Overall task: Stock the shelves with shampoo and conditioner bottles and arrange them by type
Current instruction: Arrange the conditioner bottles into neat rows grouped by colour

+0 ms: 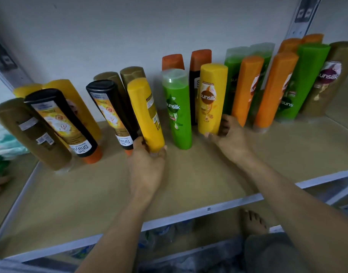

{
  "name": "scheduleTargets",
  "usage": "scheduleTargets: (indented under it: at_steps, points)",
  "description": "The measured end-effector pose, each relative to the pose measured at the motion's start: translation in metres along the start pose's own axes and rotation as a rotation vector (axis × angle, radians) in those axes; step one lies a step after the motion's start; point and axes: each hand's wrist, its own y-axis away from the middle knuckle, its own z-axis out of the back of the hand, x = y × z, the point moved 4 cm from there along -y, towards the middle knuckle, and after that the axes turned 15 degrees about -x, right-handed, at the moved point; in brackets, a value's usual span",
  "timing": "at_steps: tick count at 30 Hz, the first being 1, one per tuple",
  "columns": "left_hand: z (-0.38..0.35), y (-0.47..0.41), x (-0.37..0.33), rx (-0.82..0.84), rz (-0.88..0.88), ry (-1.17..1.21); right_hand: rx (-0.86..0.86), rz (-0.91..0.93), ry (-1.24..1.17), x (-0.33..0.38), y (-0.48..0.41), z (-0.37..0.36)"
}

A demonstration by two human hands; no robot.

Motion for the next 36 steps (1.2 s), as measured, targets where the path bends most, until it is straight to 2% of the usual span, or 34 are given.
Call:
scheduleTargets:
  at_steps: [10, 18, 25, 36]
  points:
    - [-0.019, -0.003, -0.011, -0.102, 0.029, 0.012, -0.018, 0.052, -0.058, 0.003, 0.001, -0.002]
    - [-0.005, 0.021, -0.009, -0.034, 0.067, 0.140, -0.032, 0.048, -0.125, 0.006, 0.019, 0.016]
    - [0.022, 0.045, -0.002, 0.003, 0.051, 0.086, -0.010, 0.035, -0.239, 0.025, 0.045, 0.031]
    - [0.098, 0.049, 0.020, -0.036, 0.092, 0.105, 0.207, 0.140, -0.159, 0.065, 0.107, 0.000]
